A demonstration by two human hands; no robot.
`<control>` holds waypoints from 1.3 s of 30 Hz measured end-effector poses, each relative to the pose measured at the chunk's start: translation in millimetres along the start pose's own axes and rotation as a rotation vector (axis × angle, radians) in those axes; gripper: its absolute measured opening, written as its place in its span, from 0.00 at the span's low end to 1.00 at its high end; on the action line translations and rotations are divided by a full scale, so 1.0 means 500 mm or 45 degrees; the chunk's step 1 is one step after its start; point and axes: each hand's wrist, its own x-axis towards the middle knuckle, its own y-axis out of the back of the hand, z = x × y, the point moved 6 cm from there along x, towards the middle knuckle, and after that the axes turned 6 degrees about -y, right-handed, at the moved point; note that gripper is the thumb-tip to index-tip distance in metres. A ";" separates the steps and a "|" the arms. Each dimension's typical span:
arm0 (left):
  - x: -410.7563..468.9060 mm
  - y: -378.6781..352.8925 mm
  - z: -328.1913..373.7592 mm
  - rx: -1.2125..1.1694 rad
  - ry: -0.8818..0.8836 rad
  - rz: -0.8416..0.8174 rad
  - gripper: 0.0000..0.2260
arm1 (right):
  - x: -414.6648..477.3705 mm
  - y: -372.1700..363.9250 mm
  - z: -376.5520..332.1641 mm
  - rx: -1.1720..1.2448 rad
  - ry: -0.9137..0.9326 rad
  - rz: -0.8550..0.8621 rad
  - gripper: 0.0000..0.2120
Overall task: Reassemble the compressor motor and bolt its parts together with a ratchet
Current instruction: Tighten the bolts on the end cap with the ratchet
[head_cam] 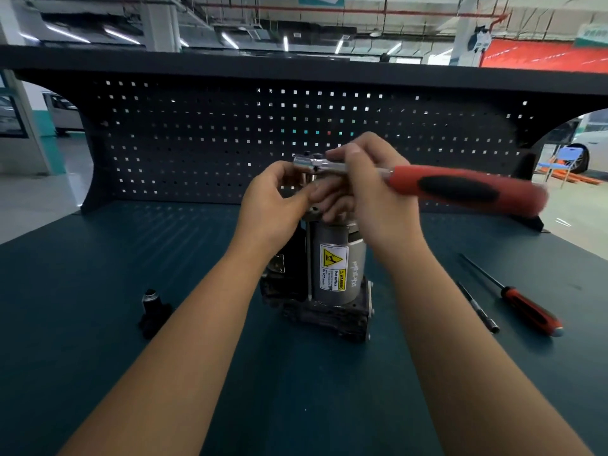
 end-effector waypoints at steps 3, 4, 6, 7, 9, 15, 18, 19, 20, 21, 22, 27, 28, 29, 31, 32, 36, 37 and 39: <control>-0.003 -0.002 0.002 -0.013 -0.011 0.037 0.11 | -0.022 -0.028 -0.021 -0.653 0.318 0.087 0.09; -0.004 -0.001 0.002 -0.031 -0.016 0.037 0.11 | -0.022 -0.029 -0.018 -0.645 0.316 0.102 0.09; -0.004 0.001 0.004 -0.074 -0.026 0.024 0.10 | -0.007 -0.010 -0.006 -0.218 0.115 0.096 0.09; -0.004 0.000 0.007 -0.087 -0.027 0.007 0.08 | 0.004 0.003 0.006 0.088 -0.063 0.080 0.10; -0.002 -0.003 0.011 -0.078 -0.029 -0.049 0.05 | 0.017 0.018 0.035 0.568 -0.425 0.016 0.13; -0.003 0.002 0.003 -0.115 0.029 0.001 0.07 | -0.002 -0.002 0.000 -0.051 0.025 0.008 0.10; -0.003 0.007 -0.002 -0.124 0.082 0.072 0.07 | -0.021 -0.022 -0.009 -0.536 0.230 0.096 0.09; -0.003 0.007 -0.002 -0.122 0.086 0.071 0.07 | -0.021 -0.023 -0.008 -0.521 0.236 0.086 0.09; -0.003 0.008 -0.001 -0.126 0.088 0.067 0.07 | -0.015 -0.017 -0.006 -0.404 0.203 0.077 0.09; -0.002 0.009 0.000 -0.131 0.089 0.062 0.07 | -0.005 -0.005 -0.002 -0.200 0.113 0.072 0.09; -0.001 0.009 0.001 -0.134 0.089 0.057 0.06 | 0.006 0.007 0.007 0.048 -0.036 0.058 0.10; -0.003 0.005 0.002 -0.159 0.071 0.016 0.06 | 0.023 0.022 0.044 0.626 -0.461 -0.045 0.15; -0.004 0.005 0.003 -0.166 0.055 0.009 0.06 | 0.020 0.019 0.034 0.490 -0.349 -0.045 0.13; -0.005 0.004 0.004 -0.167 0.041 0.002 0.07 | 0.014 0.010 0.020 0.302 -0.204 -0.037 0.12; -0.005 0.002 0.002 -0.158 0.046 0.018 0.08 | -0.004 -0.011 -0.005 -0.206 0.085 0.023 0.10; -0.005 0.002 0.000 -0.156 0.063 0.037 0.10 | -0.011 -0.022 -0.009 -0.433 0.178 0.064 0.09; -0.003 0.004 0.001 -0.199 0.068 0.049 0.09 | -0.003 -0.010 0.001 -0.154 0.079 0.138 0.10; -0.003 0.004 0.003 -0.207 0.059 0.044 0.08 | 0.007 0.003 0.012 0.137 -0.099 0.121 0.11; -0.004 0.003 0.005 -0.216 0.051 0.022 0.05 | 0.021 0.016 0.039 0.607 -0.484 0.043 0.14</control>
